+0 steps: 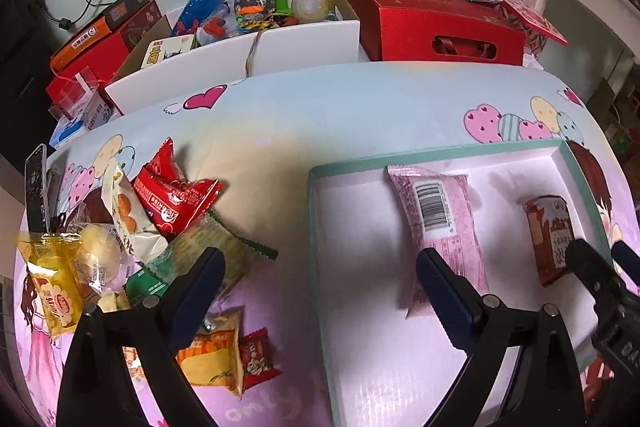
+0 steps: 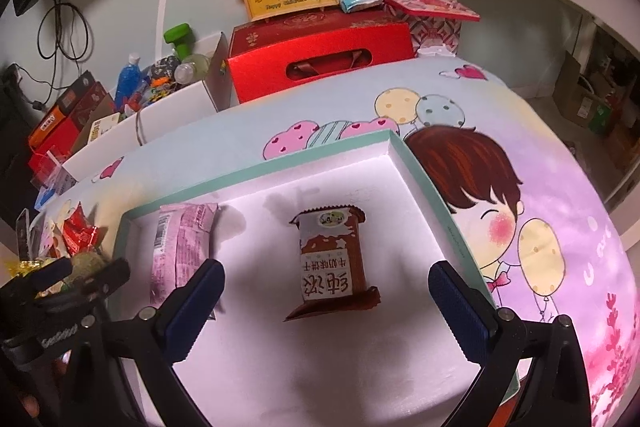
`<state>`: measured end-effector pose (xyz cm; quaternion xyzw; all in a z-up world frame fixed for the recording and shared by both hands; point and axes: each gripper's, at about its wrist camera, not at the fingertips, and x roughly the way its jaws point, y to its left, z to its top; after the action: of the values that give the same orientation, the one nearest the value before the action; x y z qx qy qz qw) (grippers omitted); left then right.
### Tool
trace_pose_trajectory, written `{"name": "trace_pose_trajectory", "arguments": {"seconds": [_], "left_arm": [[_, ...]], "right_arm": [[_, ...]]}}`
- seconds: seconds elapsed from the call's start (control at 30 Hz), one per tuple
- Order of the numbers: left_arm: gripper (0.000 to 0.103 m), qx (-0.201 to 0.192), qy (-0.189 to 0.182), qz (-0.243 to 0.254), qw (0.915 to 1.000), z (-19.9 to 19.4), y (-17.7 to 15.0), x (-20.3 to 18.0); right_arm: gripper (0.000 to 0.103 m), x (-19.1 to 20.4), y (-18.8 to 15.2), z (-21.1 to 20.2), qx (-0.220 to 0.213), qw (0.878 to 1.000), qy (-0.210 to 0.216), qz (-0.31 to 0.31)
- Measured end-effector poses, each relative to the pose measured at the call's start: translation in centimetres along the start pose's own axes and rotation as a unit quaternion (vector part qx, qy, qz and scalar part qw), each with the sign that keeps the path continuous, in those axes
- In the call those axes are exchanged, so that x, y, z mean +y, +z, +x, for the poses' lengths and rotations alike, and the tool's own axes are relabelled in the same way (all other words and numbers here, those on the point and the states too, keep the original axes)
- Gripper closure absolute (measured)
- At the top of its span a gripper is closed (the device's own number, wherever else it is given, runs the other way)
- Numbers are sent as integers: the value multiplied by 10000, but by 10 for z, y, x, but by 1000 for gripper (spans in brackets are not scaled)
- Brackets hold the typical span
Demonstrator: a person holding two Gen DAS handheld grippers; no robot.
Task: Organize snacks
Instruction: 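Withdraw both tools from the tray back toward the snack pile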
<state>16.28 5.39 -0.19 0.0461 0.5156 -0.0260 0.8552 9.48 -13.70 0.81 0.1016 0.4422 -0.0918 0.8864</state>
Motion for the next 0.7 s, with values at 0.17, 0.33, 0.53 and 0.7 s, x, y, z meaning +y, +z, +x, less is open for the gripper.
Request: {"name": "trace_pose_trajectory", "arguments": {"seconds": [0.17,0.33,0.53,0.7], "left_arm": [[7,-60,104,-72,9999,-17,-1,18],[7,-62,203,-361,9991,-33,-12,51],[7,-70,458,-888,9950,-52,-33,107],[7,-180,635,-1422,9876,-67,-51,157]], "right_arm": [[0,11,0,-6,-104,9998,129,-57],[0,29,0,-17,-205,9988,426,-86],[0,65,-5,-29,-262,9957,663,-584],[0,89,-9,-37,-272,9921,958,-766]]}}
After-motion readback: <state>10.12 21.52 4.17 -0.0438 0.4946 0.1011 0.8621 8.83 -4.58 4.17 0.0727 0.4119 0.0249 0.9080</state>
